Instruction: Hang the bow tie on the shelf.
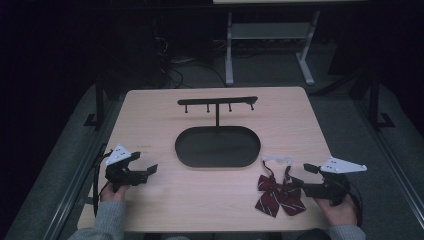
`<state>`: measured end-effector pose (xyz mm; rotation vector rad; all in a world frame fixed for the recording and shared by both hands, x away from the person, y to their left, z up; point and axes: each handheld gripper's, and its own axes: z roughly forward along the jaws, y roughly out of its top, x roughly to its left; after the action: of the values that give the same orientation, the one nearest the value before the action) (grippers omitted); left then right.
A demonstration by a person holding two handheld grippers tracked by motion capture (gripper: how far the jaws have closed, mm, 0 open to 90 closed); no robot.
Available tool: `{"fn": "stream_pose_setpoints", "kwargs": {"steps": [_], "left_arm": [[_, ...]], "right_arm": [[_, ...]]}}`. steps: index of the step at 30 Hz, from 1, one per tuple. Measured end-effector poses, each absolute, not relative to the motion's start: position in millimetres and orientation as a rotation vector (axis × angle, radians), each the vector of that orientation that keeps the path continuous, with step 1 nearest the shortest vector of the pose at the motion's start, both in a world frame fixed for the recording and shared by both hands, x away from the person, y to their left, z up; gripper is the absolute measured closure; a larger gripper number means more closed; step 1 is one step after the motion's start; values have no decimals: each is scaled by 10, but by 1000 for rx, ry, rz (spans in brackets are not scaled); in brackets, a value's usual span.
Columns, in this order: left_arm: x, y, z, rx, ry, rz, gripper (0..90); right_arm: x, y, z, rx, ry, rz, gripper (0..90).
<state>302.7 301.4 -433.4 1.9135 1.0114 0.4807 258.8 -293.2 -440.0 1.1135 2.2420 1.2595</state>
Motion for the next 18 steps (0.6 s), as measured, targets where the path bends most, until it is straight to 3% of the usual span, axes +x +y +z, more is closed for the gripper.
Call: {"fn": "stream_pose_setpoints", "kwargs": {"steps": [18], "left_arm": [[3032, 3025, -4338, 1918, 1007, 486, 130]], "right_arm": [[2752, -2844, -4318, 1104, 2253, 1242, 325]]}}
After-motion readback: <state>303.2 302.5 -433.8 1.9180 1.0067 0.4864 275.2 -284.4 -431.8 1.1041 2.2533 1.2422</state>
